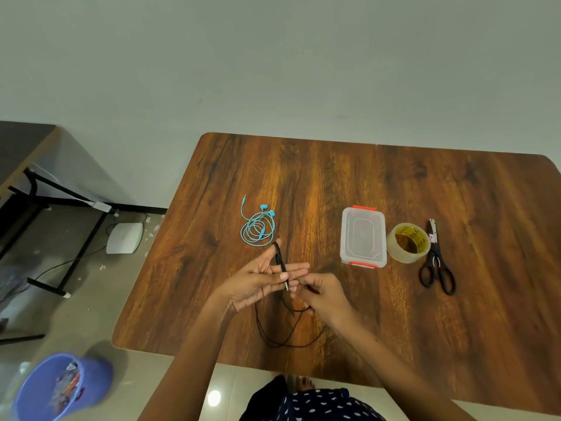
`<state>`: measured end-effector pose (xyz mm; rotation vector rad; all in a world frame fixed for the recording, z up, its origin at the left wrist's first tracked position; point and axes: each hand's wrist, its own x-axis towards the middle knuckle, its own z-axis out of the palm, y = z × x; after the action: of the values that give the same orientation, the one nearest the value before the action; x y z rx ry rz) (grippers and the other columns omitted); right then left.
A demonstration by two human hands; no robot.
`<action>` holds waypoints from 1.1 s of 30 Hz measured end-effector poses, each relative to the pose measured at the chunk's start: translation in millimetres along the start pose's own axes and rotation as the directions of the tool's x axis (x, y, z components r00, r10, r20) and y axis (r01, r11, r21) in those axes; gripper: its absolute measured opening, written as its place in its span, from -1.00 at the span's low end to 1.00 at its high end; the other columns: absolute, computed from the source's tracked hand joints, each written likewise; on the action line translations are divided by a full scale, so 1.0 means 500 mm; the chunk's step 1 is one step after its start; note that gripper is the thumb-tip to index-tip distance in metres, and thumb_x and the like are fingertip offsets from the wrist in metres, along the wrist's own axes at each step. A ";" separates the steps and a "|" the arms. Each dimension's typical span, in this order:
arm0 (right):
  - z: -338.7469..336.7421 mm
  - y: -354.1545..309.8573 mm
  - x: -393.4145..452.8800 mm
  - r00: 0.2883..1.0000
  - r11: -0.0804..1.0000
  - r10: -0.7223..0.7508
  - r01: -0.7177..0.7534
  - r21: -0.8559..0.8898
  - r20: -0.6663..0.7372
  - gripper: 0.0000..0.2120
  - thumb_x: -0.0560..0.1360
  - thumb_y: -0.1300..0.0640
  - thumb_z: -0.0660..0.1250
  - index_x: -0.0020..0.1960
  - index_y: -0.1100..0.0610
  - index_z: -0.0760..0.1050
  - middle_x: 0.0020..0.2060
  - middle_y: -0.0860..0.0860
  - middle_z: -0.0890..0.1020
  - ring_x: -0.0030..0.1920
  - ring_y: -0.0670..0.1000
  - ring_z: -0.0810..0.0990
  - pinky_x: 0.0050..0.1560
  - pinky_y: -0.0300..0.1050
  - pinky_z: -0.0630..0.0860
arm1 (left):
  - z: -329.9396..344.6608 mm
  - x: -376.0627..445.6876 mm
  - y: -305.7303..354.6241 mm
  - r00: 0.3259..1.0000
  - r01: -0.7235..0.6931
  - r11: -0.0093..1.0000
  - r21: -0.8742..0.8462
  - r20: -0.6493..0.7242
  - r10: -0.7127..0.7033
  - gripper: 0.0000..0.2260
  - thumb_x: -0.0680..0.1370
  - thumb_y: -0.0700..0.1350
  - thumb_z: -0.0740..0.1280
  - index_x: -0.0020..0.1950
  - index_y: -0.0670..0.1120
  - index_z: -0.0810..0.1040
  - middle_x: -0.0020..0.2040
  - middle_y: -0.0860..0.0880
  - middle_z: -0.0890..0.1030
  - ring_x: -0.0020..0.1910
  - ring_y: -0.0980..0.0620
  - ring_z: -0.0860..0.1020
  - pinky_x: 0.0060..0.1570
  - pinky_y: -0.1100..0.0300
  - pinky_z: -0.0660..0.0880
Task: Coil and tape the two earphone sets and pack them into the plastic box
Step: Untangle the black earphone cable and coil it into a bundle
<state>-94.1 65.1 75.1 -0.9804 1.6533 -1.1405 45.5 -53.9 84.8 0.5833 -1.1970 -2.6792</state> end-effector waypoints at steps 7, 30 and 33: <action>0.001 -0.022 0.000 1.000 0.978 0.005 0.000 -0.210 0.027 -0.88 0.50 0.23 0.36 0.01 0.21 0.63 -0.17 0.09 0.70 -0.24 -0.02 0.68 -0.15 -0.21 0.63 | -0.005 0.019 -0.015 0.970 -0.095 0.995 0.018 -0.222 0.096 -0.30 0.55 -0.44 0.19 0.53 0.02 -0.05 0.29 -0.29 0.51 0.33 -0.15 0.47 0.26 0.07 0.47; -0.087 -0.110 0.084 0.742 0.437 -0.506 0.660 -0.612 0.440 -0.88 0.45 0.30 0.39 -0.05 0.19 0.67 -0.12 0.08 0.69 -0.11 0.05 0.67 -0.17 -0.09 0.60 | -0.020 -0.018 0.054 0.874 0.201 0.915 0.348 0.359 -0.328 -0.36 0.56 -0.44 0.18 0.52 0.08 0.13 0.34 -0.34 0.43 0.34 -0.21 0.44 0.33 0.03 0.41; -0.087 -0.108 0.088 0.755 0.461 -0.540 0.635 -0.620 0.372 -0.89 0.44 0.28 0.41 -0.06 0.19 0.68 -0.14 0.05 0.71 -0.14 0.02 0.69 -0.16 -0.08 0.62 | -0.021 -0.021 0.044 0.839 0.228 0.925 0.305 0.421 -0.345 -0.34 0.57 -0.45 0.15 0.53 0.08 0.08 0.36 -0.36 0.40 0.35 -0.19 0.44 0.34 0.03 0.39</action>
<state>-142.3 21.5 125.4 -2.2533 1.7190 -0.7669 58.9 -72.9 97.7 0.1395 -1.7038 -3.0657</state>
